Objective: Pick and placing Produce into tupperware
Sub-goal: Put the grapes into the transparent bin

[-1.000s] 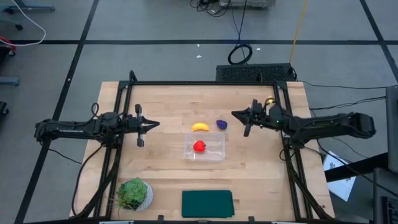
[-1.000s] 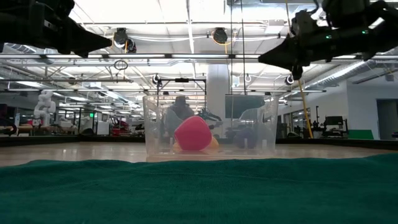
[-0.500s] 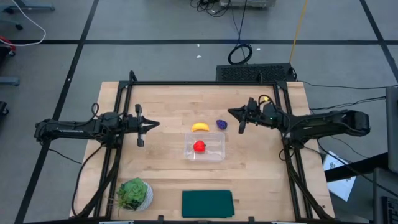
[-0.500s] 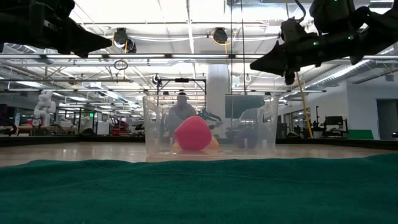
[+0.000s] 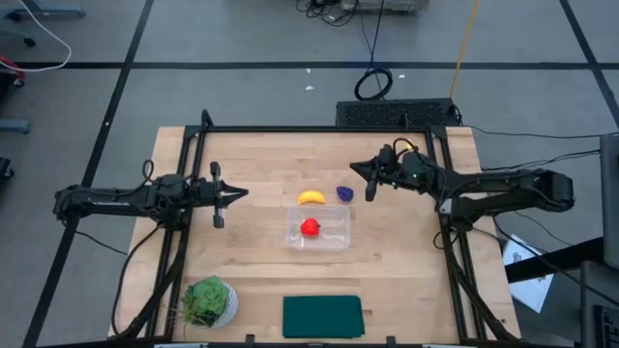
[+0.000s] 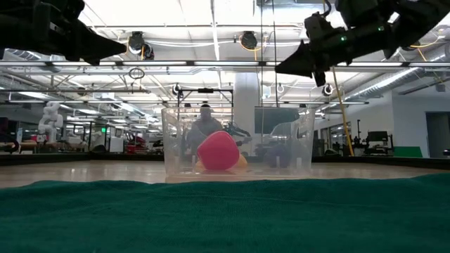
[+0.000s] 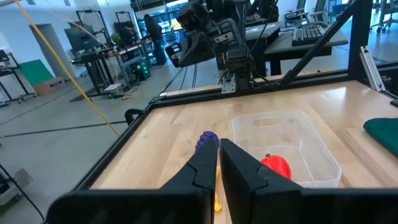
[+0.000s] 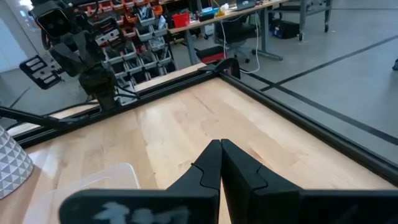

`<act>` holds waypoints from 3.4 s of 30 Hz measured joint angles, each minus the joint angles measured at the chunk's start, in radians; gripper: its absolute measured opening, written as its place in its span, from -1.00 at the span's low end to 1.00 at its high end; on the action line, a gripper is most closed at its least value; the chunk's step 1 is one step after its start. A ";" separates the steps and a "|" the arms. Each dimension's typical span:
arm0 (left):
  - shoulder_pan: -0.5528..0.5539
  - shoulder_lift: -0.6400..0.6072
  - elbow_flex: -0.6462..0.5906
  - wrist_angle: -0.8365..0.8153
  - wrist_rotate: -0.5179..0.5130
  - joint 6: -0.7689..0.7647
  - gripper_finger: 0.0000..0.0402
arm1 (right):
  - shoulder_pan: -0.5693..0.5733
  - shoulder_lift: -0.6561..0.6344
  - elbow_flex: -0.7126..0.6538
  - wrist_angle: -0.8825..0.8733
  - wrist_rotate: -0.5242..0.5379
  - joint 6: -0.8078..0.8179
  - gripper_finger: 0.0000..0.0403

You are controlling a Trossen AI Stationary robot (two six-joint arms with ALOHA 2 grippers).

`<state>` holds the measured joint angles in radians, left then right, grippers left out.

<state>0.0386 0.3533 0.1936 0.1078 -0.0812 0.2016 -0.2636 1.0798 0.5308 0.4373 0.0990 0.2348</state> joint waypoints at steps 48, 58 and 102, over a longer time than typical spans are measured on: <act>0.000 0.000 0.000 -0.029 -0.007 0.002 -0.87 | -0.202 0.466 0.708 -0.847 -0.339 -0.042 -1.00; 0.000 0.000 0.000 -0.033 -0.008 0.004 -0.87 | -0.202 0.471 0.731 -1.021 -0.338 -0.047 -1.00; 0.000 0.000 0.000 -0.076 -0.025 0.011 -0.87 | -0.127 0.643 0.731 -1.131 -0.337 -0.114 0.92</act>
<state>0.0387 0.3534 0.1940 0.0315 -0.1061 0.2123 -0.3909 1.7225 1.2613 -0.6935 -0.2382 0.1211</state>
